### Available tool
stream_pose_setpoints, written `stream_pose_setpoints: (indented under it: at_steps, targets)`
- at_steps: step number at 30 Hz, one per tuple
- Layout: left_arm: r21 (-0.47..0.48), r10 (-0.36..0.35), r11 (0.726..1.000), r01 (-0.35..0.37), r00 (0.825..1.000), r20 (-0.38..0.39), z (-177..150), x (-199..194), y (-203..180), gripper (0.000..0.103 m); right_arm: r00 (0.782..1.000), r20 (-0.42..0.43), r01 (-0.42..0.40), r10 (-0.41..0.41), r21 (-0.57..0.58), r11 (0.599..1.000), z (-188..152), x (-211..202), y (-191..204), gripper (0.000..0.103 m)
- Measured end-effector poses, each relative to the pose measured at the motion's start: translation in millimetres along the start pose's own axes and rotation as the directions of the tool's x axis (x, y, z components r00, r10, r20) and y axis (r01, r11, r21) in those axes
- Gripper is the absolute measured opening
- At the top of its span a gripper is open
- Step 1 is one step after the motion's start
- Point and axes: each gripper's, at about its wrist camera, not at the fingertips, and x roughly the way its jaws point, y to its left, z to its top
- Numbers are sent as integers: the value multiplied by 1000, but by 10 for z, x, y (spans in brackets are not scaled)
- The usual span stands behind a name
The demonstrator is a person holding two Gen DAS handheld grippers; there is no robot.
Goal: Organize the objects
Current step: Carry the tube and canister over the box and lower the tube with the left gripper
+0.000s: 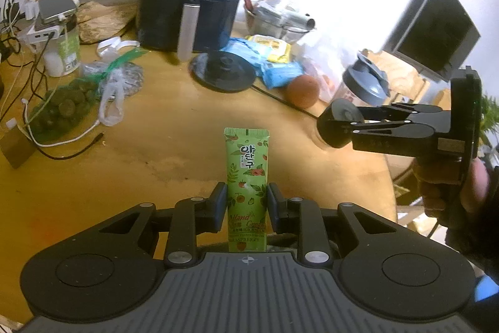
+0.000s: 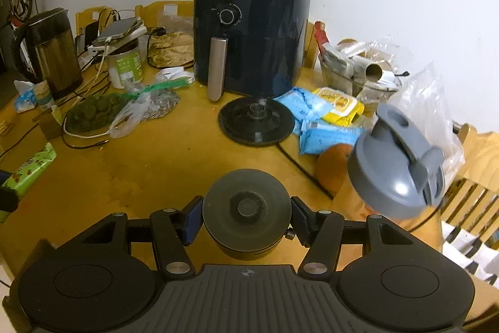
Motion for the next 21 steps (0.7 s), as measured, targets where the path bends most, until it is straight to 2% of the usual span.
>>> stream_pose_setpoints:
  at_steps: [21]
  targets:
    - [18,-19,1000,21,993,-115,-388,67,-315,27,992,-4,-124,125,77,989,-479,-607,-51,61]
